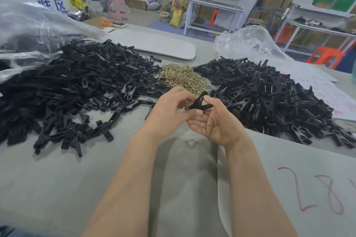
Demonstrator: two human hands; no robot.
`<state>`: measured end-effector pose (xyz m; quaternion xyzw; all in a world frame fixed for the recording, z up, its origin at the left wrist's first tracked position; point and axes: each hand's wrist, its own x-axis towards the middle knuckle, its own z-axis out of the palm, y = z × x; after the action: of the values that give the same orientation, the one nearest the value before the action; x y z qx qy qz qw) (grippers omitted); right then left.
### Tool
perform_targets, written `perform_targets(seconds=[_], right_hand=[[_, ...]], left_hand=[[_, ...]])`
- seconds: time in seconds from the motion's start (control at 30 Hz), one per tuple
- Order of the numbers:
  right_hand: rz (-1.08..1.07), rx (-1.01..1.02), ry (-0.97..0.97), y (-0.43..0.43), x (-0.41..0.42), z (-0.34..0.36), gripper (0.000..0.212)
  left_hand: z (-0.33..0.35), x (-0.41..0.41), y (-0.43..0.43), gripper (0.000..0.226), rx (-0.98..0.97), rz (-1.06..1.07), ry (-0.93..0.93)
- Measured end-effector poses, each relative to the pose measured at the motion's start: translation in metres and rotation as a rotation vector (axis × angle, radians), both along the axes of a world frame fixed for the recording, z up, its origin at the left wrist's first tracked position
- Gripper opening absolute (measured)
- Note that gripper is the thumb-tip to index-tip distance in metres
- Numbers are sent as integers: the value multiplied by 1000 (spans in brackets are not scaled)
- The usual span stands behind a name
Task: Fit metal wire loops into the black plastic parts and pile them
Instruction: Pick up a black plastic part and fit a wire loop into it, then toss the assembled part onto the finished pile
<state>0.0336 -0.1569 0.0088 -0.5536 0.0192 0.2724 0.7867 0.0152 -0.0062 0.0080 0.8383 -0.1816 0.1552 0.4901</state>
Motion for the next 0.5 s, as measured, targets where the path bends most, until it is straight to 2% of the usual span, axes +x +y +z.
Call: perform_targets(seconds=[0.07, 0.17, 0.3, 0.37, 0.43, 0.5], right_hand=[[-12, 37, 1, 1, -1, -1, 48], [-25, 67, 8, 3, 0, -3, 37], [-18, 36, 2, 4, 0, -3, 36], [-26, -73, -27, 0, 0, 1, 43], [-91, -212, -110, -4, 0, 4, 50], [-128, -401, -277, -5, 2, 4, 33]], left_hand=[[2, -2, 0, 23, -12, -27, 1], [3, -2, 0, 26, -34, -45, 0], [0, 0, 2, 25, -118, -31, 56], [-2, 2, 2, 23, -111, -4, 78], [-6, 3, 2, 21, -20, 40, 86], [-9, 5, -1, 27, 127, 58, 118]])
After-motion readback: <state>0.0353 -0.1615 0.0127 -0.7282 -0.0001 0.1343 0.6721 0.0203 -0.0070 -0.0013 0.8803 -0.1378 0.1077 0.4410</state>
